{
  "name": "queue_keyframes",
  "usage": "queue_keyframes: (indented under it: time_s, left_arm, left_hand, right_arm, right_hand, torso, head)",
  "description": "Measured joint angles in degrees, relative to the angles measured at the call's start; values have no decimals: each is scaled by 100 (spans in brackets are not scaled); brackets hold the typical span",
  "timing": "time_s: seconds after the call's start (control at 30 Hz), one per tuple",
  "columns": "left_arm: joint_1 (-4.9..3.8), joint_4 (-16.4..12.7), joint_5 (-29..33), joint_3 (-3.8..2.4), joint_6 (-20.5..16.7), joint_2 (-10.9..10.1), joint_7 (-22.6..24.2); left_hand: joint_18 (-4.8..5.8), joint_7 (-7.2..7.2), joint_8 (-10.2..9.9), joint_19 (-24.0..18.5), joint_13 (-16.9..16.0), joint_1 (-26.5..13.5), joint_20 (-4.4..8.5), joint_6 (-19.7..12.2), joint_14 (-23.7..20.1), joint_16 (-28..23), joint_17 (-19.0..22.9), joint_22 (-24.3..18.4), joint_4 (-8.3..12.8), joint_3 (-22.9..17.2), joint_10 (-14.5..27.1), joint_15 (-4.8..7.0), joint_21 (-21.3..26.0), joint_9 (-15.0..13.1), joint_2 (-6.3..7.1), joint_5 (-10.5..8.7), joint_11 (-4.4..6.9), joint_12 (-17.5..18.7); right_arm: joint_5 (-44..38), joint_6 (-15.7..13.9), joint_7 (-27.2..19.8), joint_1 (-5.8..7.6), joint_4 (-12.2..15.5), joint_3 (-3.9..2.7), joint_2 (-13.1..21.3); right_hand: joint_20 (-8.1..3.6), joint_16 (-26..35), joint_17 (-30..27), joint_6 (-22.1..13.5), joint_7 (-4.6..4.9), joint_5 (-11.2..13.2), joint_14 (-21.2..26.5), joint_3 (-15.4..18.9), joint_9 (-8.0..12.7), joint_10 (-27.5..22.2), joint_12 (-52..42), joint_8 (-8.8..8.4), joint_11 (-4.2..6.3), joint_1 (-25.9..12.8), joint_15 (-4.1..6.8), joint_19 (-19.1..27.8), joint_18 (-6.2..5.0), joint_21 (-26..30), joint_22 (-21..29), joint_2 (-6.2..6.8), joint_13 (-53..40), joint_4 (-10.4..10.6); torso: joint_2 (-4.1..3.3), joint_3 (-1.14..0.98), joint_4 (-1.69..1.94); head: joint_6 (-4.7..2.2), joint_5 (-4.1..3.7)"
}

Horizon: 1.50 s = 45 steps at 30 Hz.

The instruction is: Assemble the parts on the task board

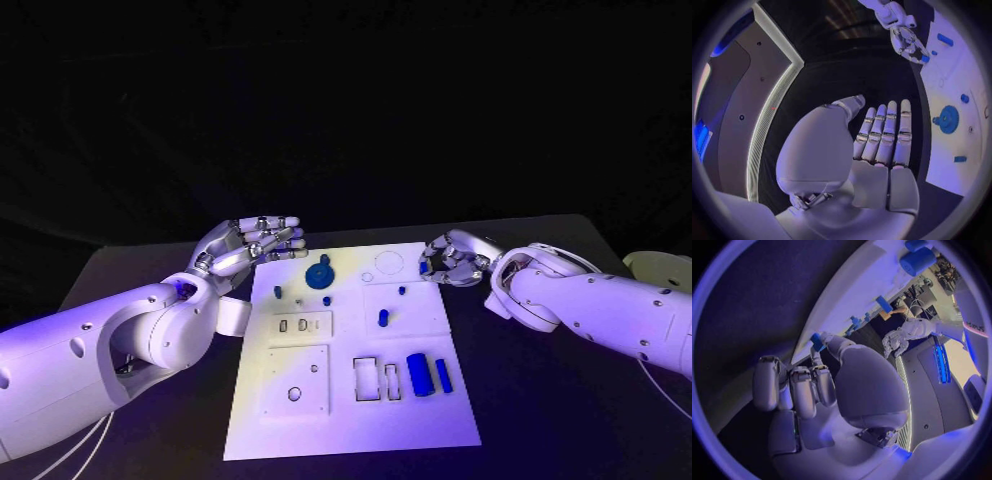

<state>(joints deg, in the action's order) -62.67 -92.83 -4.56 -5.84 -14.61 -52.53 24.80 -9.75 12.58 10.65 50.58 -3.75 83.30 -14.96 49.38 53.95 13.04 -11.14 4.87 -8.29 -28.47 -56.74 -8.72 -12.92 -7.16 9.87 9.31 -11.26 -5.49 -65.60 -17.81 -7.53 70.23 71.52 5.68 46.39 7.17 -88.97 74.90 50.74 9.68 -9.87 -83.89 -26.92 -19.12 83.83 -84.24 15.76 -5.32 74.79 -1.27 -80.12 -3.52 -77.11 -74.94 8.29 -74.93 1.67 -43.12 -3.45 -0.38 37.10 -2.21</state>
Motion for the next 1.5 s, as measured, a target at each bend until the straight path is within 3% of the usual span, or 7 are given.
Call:
queue_keyframes:
  time_s: [0.1, 0.27, 0.7, 1.07, 1.3, 1.5]
  left_arm:
    - [0, 2, 0, 0, 2, -1, -1]
    - [0, 5, 0, 0, 6, -5, -2]
    - [0, 15, 1, 0, 14, -28, -9]
    - [0, 92, 2, 0, 23, -9, -19]
    - [1, 172, 2, 3, 27, 68, -24]
    - [1, 350, 2, 8, 29, 180, -25]
  left_hand:
    - [1, 0, 0, 0, 0, 0, 0, 0, 0, 0, 0, 0, 0, 0, 0, 0, 0, 0, 0, 0, 0, 0]
    - [0, 0, 0, 0, 0, 0, 0, 0, 0, 0, 1, 0, 0, 0, 0, 0, 0, 0, 0, 0, 0, 0]
    - [0, 0, 0, 0, 0, 0, 0, 0, 0, 0, 1, 1, 0, 0, 0, 0, 0, 0, 0, 0, 0, 0]
    - [0, 0, 0, 0, 0, 0, 0, 0, 0, 0, -4, 1, 16, -16, -21, 0, 0, 0, 0, 0, 21, 22]
    - [0, 0, 0, 0, 0, 0, 0, 0, 0, 0, -4, 1, 16, -16, -21, 0, 0, 0, 0, 0, 21, 22]
    - [0, 0, 0, 0, 0, 0, 0, 0, 0, 0, -8, -4, 32, -32, -20, 0, 0, 0, 0, 0, 20, 22]
  right_arm:
    - [0, -40, 8, -1, -1, 1, -6]
    - [9, -134, 21, -2, -7, 1, -9]
    - [52, -483, 99, -2, 121, 1, 26]
    - [25, -809, 241, -2, 1020, -1, 142]
    - [-172, -908, 409, 5, 1530, -3, 29]
    - [-474, -890, 554, 5, 1762, 2, -336]
  right_hand:
    - [-20, 0, 0, 114, -53, 1, -3, -40, -33, 22, -17, 92, 64, -39, 40, -20, 0, 0, 0, -41, 0, -8]
    - [-51, 0, 4, 198, -120, 222, -25, -118, -69, 1, -32, 192, 103, -21, 98, -51, 0, 0, 1, -130, 0, -39]
    - [-93, 0, 4, 217, -144, 216, -7, -243, -91, 15, -32, 238, 128, 11, 121, -51, 1, -21, 2, -193, 1, -116]
    - [-113, 0, 3, 197, -158, 78, -25, -348, -91, 0, -31, 276, 143, 47, 139, -71, 1, -60, 2, -227, 2, -160]
    - [-113, 32, 3, 213, -135, 78, -25, -357, -91, 0, -31, 277, 143, 30, 139, -71, 1, -61, 3, -243, 2, -151]
    - [-124, 32, 2, 213, -134, 78, -25, -356, -91, 2, -31, 277, 146, -8, 139, -82, 1, -61, 3, -279, 2, -151]
  torso:
    - [0, 0, 0]
    - [0, 0, -2]
    - [0, -3, 0]
    - [7, 0, -7]
    - [19, 32, -10]
    - [35, 67, -3]
  head:
    - [0, 10]
    - [5, 14]
    - [21, 15]
    - [29, 59]
    - [35, 160]
    - [43, 235]
